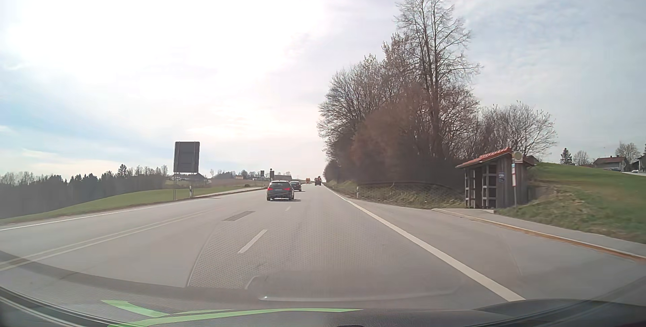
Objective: Follow the waypoints while adhering to traffic rules and regulations
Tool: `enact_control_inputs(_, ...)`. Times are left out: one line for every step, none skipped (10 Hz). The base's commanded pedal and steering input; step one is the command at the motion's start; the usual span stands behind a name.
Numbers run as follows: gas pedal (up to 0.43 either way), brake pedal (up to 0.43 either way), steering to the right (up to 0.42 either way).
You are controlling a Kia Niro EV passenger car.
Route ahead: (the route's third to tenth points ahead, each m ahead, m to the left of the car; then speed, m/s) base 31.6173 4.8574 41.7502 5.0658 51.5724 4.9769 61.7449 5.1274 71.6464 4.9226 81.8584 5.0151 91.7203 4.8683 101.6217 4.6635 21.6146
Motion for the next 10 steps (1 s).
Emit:
enact_control_inputs(0.378,0.0,0.001)
enact_control_inputs(0.378,0.0,0.001)
enact_control_inputs(0.378,0.0,0.0)
enact_control_inputs(0.378,0.0,0.0)
enact_control_inputs(0.378,0.0,0.0)
enact_control_inputs(0.378,0.0,0.0)
enact_control_inputs(0.378,0.0,0.0)
enact_control_inputs(0.378,0.0,0.0)
enact_control_inputs(0.378,0.0,0.0)
enact_control_inputs(0.378,0.0,0.0)
